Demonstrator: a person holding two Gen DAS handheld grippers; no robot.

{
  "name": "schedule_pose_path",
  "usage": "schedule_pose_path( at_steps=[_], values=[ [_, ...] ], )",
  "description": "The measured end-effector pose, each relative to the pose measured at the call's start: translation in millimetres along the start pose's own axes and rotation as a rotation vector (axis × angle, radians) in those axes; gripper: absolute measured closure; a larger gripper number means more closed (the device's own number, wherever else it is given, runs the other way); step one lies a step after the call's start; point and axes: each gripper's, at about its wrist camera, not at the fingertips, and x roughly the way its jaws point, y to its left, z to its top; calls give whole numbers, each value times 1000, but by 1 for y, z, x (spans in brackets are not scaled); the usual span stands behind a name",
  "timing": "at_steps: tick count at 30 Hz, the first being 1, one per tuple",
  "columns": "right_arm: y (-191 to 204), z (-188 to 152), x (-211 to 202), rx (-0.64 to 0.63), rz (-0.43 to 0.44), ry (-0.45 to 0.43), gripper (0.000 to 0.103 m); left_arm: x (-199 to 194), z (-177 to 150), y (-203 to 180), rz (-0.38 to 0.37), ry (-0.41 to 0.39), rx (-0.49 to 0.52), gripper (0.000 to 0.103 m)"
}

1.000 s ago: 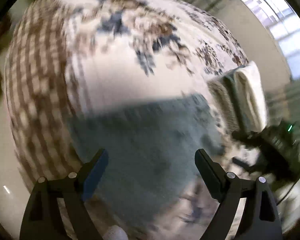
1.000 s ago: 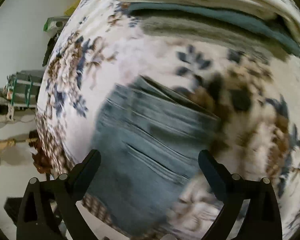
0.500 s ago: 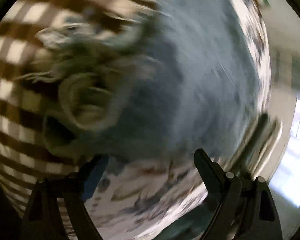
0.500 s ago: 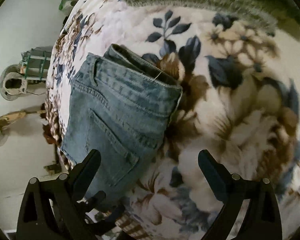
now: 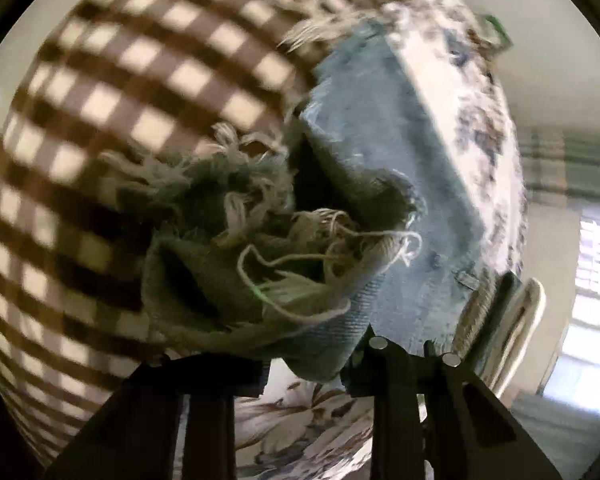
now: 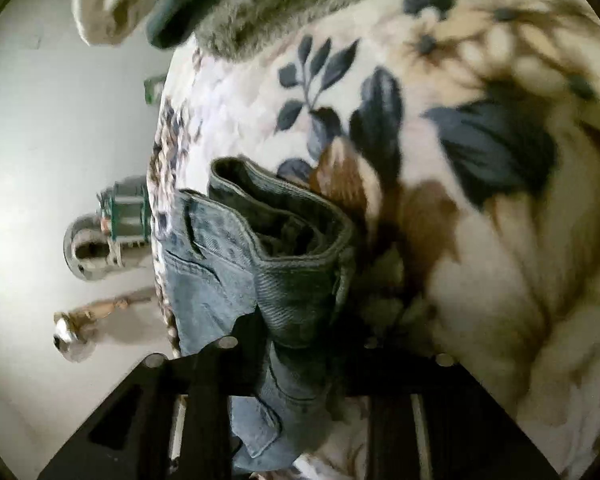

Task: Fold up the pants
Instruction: 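Lift the folded shorts with both grippers and carry them toward the clothes stack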

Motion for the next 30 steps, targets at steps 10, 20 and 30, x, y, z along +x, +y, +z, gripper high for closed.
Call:
schedule_pose_path(
  at_steps=[10, 20, 30],
  values=[
    [-17, -82, -61, 34, -42, 18, 81, -26, 10, 33, -29, 91, 278, 75],
    [-56, -82, -23, 74, 64, 39, 35, 16, 24, 68, -167, 84, 80, 42],
    [-33, -87, -11, 73, -34, -20, 68, 0, 24, 34, -60, -40, 77, 83]
  ],
)
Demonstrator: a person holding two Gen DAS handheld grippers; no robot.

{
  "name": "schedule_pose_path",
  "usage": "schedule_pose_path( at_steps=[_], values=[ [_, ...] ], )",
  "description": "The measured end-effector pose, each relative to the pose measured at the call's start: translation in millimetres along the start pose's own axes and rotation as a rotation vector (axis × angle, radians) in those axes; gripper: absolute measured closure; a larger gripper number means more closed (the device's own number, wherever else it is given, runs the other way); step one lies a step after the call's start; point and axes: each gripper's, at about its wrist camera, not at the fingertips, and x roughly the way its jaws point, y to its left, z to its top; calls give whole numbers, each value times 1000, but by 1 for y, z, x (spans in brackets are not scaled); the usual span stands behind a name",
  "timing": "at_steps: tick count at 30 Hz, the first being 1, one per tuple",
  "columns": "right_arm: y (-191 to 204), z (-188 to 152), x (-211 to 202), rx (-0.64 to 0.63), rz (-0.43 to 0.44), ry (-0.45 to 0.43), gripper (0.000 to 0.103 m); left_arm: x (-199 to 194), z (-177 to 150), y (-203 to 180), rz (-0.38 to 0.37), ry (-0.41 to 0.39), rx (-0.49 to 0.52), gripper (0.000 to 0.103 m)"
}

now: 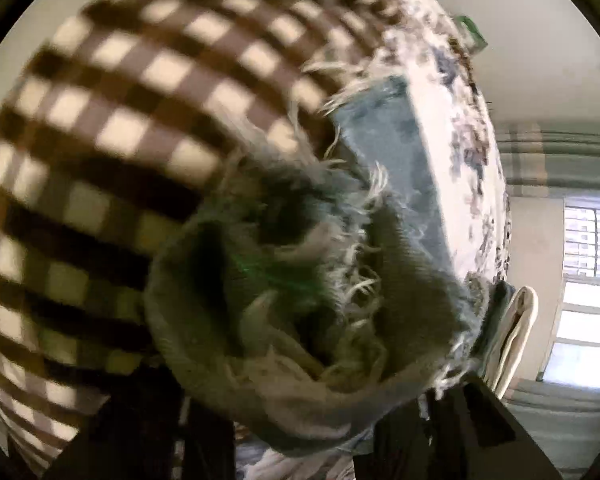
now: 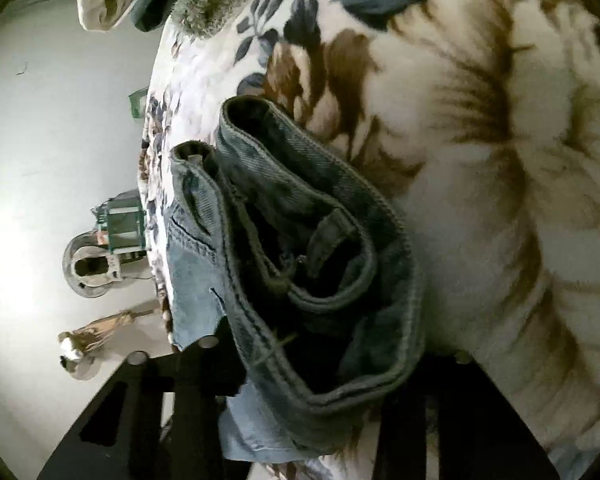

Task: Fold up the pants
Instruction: 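Lift the folded shorts with both grippers and carry them toward the clothes stack, then lower the shorts onto the folded clothes stack and open both grippers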

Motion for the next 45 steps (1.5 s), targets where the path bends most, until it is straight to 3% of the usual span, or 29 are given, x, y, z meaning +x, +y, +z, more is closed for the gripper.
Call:
schedule_pose_path(
  at_steps=[3, 8, 16, 21, 25, 28, 30, 34, 38, 40, 42, 45],
  values=[
    [13, -6, -10, -4, -30, -19, 76, -12, 3, -24, 18, 2, 87, 84],
    [54, -15, -48, -8, -24, -39, 79, -48, 16, -77, 34, 32, 217, 85],
    [123, -6, -144, 54, 64, -163, 79, -84, 23, -216, -81, 123, 422, 85],
    [183, 31, -235, 56, 124, -361, 79, -75, 13, -340, -235, 226, 507, 85],
    [235, 86, -299, 34, 166, -540, 79, -51, -2, -447, -378, 292, 587, 85],
    [259, 130, -335, 19, 180, -671, 79, -19, -19, -518, -451, 333, 667, 85],
    [258, 158, -348, 32, 173, -741, 79, 18, -31, -551, -458, 360, 730, 85],
    [213, 205, -322, 90, 126, -786, 79, 98, -50, -561, -395, 418, 846, 85],
    [144, 224, -258, 181, 5, -701, 79, 178, -60, -515, -212, 469, 918, 85],
    [117, 220, -231, 232, -6, -673, 79, 198, -61, -491, -161, 485, 930, 85],
    [99, 207, -217, 251, 9, -686, 79, 205, -61, -476, -158, 495, 946, 85],
    [99, 200, -211, 252, 3, -683, 77, 205, -61, -469, -143, 499, 984, 84]
  ],
)
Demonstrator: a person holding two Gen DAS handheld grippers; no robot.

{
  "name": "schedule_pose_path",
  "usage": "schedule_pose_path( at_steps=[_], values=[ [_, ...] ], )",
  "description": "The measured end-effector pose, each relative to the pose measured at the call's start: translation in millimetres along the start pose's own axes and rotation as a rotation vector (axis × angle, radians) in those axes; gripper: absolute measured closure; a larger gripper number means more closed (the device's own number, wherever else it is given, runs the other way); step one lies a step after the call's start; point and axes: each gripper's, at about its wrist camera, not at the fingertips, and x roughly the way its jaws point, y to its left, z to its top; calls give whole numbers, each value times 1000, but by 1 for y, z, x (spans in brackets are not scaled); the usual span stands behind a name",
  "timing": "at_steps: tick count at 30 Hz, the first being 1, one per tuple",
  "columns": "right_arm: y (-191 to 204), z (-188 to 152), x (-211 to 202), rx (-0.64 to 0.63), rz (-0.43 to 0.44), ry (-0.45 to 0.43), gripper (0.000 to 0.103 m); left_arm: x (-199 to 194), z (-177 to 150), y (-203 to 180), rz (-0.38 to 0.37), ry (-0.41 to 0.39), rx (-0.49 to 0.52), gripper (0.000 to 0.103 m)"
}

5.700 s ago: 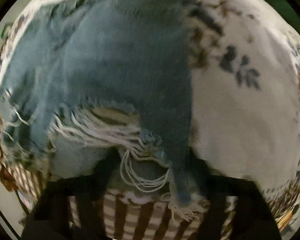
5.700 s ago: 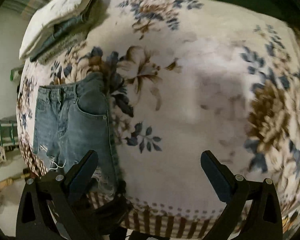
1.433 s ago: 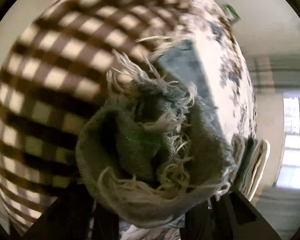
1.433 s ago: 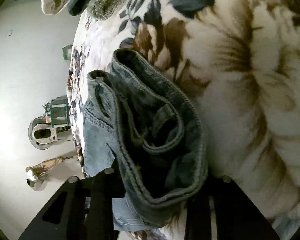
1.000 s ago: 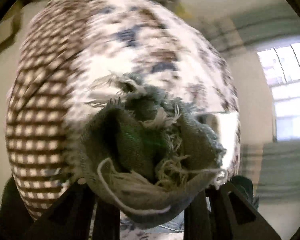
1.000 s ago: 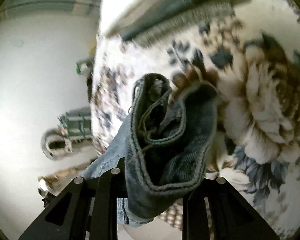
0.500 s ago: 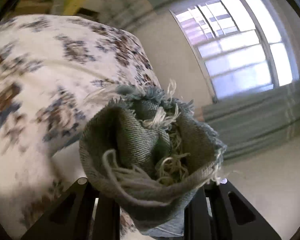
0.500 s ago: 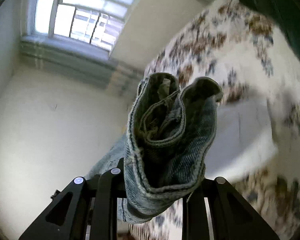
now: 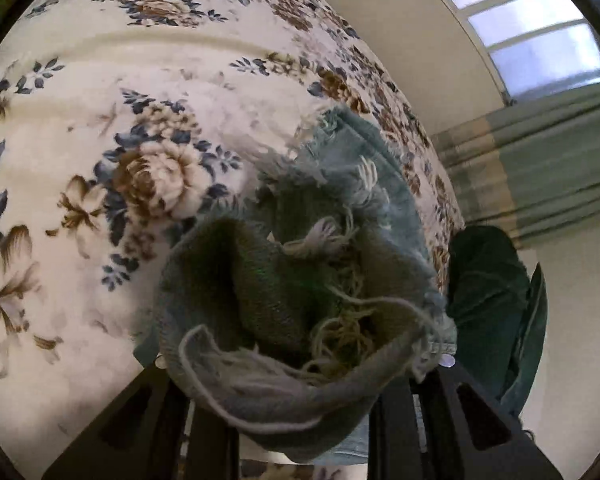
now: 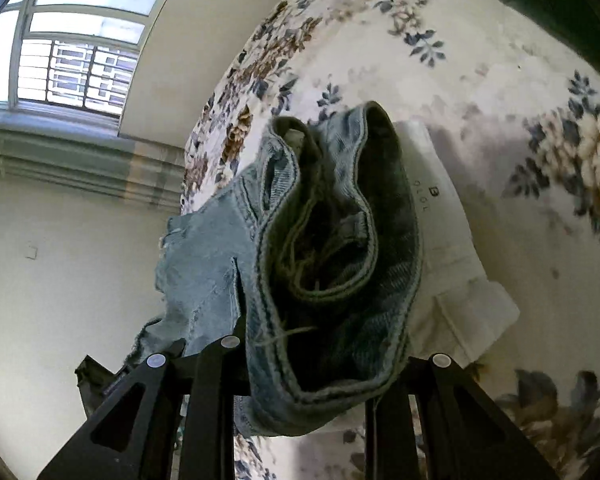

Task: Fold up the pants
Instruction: 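Lower the shorts onto the folded clothes stack and open both grippers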

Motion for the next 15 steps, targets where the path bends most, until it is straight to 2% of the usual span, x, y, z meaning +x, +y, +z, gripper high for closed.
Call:
schedule_pose_path(
  at_steps=[2, 4, 6, 7, 8, 10, 12, 15],
  values=[
    [5, 3, 4, -15, -29, 12, 74, -2, 2, -3, 27, 21, 30, 81],
    [-7, 4, 11, -8, -58, 43, 63, -6, 6, -11, 62, 50, 65, 78],
    [-6, -3, -1, -25, -117, 52, 55, -14, 3, -23, 106, 67, 126, 72],
    [-6, -5, -6, -36, -142, 47, 53, -15, 4, -24, 147, 61, 164, 57],
    [-3, -7, -13, -53, -178, 40, 50, -21, 2, -32, 198, 48, 216, 34],
    [3, -13, -26, -85, -225, 20, 39, -33, -5, -44, 270, 15, 314, 14],
    [18, -23, -44, -163, -323, -18, 19, -47, -14, -58, 336, -26, 408, 14],
    [46, -39, -66, -288, -453, -69, 0, -63, -25, -73, 417, -64, 511, 12]
  ],
)
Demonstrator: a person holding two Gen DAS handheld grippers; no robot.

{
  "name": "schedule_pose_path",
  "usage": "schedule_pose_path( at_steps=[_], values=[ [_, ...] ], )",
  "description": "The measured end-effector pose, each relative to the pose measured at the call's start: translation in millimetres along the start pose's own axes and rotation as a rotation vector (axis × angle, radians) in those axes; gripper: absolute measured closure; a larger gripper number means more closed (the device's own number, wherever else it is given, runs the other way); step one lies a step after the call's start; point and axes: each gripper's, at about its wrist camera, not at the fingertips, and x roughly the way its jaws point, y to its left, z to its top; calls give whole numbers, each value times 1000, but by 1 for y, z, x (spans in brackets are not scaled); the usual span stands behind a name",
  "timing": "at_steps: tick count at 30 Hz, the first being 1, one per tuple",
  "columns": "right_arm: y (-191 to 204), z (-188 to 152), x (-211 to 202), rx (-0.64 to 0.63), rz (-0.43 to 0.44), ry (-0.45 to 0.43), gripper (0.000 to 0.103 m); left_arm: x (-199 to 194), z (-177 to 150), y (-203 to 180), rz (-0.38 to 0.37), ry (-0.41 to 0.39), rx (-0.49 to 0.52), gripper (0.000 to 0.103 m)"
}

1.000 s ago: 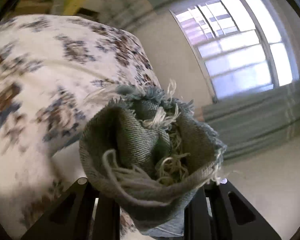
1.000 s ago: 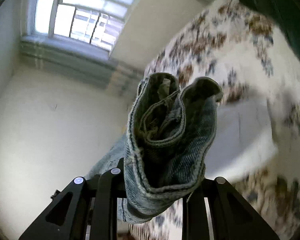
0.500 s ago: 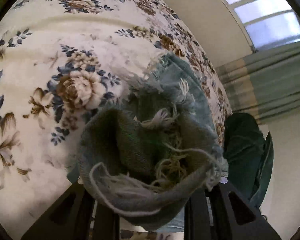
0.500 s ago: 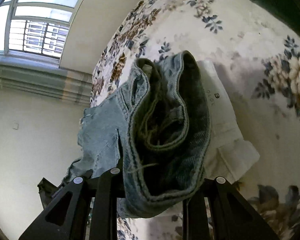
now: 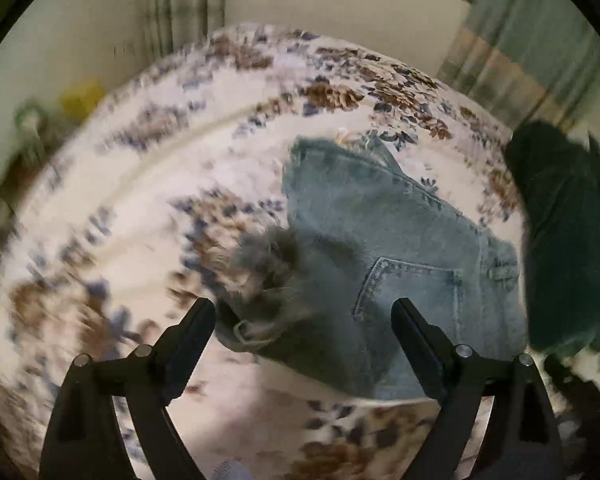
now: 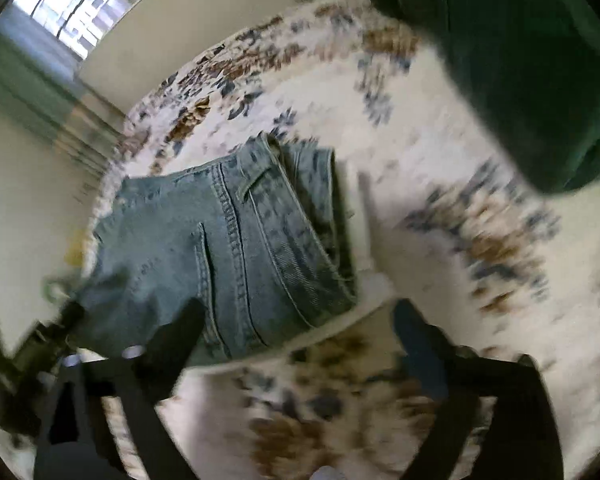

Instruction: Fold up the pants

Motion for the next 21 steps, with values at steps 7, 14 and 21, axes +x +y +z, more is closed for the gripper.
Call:
schedule_pose_path(
  at_steps=[7, 14, 21],
  values=[
    [41, -23, -89, -160, -244, -155, 0, -72, -14, -19, 77, -71, 149, 7],
    [67, -57, -201, -197, -245, -247, 0, -172, -42, -21, 60, -154, 162, 7],
    [81, -129, -326, -252, -213, -350, 0, -281, -91, -19, 41, -250, 164, 7]
  ],
)
